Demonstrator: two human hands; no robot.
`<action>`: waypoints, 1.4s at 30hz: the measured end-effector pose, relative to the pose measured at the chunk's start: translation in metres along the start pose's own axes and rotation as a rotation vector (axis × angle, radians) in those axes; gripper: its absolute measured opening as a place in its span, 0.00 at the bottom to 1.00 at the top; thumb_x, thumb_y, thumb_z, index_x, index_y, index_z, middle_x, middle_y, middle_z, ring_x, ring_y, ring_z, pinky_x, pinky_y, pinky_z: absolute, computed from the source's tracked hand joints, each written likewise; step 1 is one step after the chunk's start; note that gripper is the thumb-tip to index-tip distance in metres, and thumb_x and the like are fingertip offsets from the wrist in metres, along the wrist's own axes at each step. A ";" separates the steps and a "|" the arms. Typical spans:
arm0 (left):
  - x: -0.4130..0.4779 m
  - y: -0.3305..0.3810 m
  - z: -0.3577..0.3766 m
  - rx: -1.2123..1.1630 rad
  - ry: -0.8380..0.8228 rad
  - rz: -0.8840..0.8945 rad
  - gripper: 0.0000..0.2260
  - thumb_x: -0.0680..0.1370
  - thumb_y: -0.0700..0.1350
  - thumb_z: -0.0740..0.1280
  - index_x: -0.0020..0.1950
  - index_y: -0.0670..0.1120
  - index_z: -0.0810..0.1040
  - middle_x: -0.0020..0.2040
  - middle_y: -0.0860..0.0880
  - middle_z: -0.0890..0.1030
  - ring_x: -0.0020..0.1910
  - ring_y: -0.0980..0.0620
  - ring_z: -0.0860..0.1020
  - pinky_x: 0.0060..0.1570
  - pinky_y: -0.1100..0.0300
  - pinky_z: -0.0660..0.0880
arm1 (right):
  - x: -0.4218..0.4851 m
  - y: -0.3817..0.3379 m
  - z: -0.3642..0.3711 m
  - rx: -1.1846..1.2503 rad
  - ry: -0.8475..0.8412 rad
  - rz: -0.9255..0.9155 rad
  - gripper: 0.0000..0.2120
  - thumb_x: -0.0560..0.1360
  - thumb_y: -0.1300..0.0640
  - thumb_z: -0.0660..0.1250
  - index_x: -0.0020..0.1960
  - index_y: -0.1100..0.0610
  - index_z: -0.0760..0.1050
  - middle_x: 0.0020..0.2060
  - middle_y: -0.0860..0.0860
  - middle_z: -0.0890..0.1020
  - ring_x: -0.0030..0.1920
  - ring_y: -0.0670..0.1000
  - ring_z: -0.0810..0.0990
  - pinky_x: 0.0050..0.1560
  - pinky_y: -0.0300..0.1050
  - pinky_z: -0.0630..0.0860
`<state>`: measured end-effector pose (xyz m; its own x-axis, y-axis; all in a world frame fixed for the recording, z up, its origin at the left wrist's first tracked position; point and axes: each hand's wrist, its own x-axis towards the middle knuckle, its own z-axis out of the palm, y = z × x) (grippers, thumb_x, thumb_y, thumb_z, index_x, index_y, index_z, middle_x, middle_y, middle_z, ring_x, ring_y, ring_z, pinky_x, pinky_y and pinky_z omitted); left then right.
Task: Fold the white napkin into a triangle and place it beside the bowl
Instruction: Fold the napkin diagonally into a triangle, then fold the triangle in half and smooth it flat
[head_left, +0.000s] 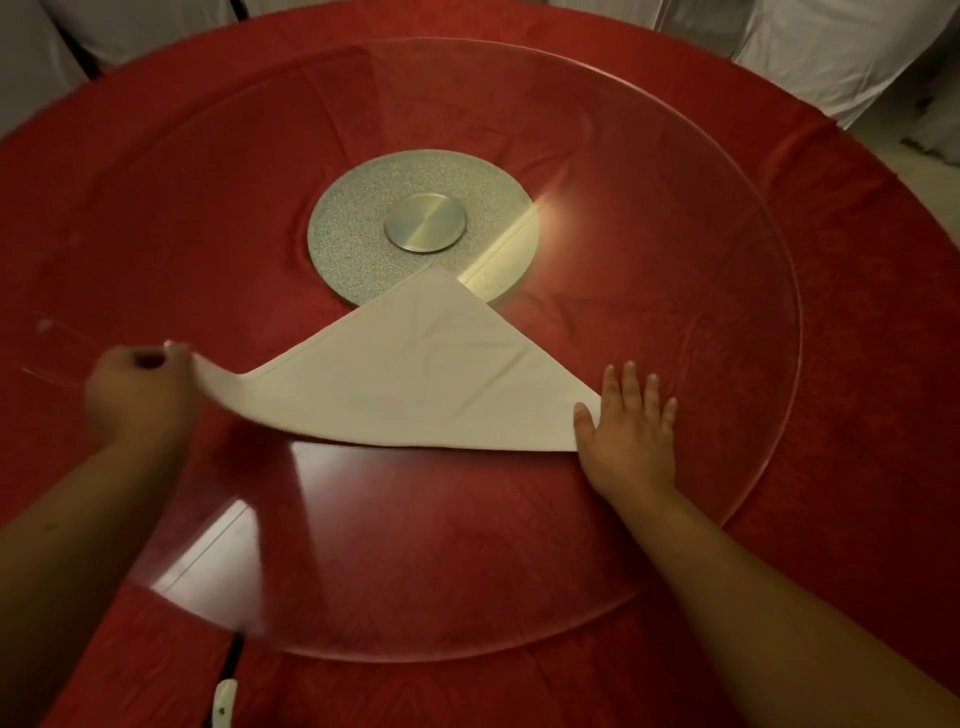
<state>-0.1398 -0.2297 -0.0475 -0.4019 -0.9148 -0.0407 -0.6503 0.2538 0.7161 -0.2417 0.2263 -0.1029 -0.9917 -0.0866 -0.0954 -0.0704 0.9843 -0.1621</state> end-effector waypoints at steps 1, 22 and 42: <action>-0.014 0.026 0.006 0.003 0.003 0.068 0.25 0.74 0.66 0.63 0.54 0.48 0.84 0.47 0.49 0.86 0.46 0.44 0.83 0.46 0.51 0.76 | -0.003 0.000 -0.001 0.049 0.018 -0.006 0.33 0.82 0.42 0.53 0.82 0.57 0.54 0.81 0.56 0.56 0.81 0.60 0.50 0.80 0.62 0.46; -0.252 0.127 0.111 0.175 -0.828 1.113 0.14 0.77 0.62 0.69 0.50 0.55 0.86 0.45 0.55 0.86 0.43 0.54 0.83 0.42 0.53 0.78 | 0.008 0.001 -0.049 1.406 -0.769 0.215 0.11 0.76 0.64 0.67 0.38 0.57 0.85 0.35 0.54 0.85 0.33 0.49 0.84 0.31 0.40 0.79; -0.136 0.051 0.096 0.486 -0.575 0.716 0.24 0.78 0.56 0.73 0.72 0.47 0.78 0.76 0.42 0.73 0.73 0.38 0.70 0.73 0.44 0.65 | -0.002 0.019 -0.043 0.878 -0.546 0.188 0.05 0.76 0.59 0.69 0.43 0.60 0.81 0.37 0.55 0.81 0.30 0.51 0.81 0.25 0.39 0.76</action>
<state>-0.1797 -0.0622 -0.0724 -0.9605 -0.2437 -0.1345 -0.2762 0.8950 0.3504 -0.2459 0.2515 -0.0635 -0.7799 -0.2169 -0.5871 0.3991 0.5503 -0.7334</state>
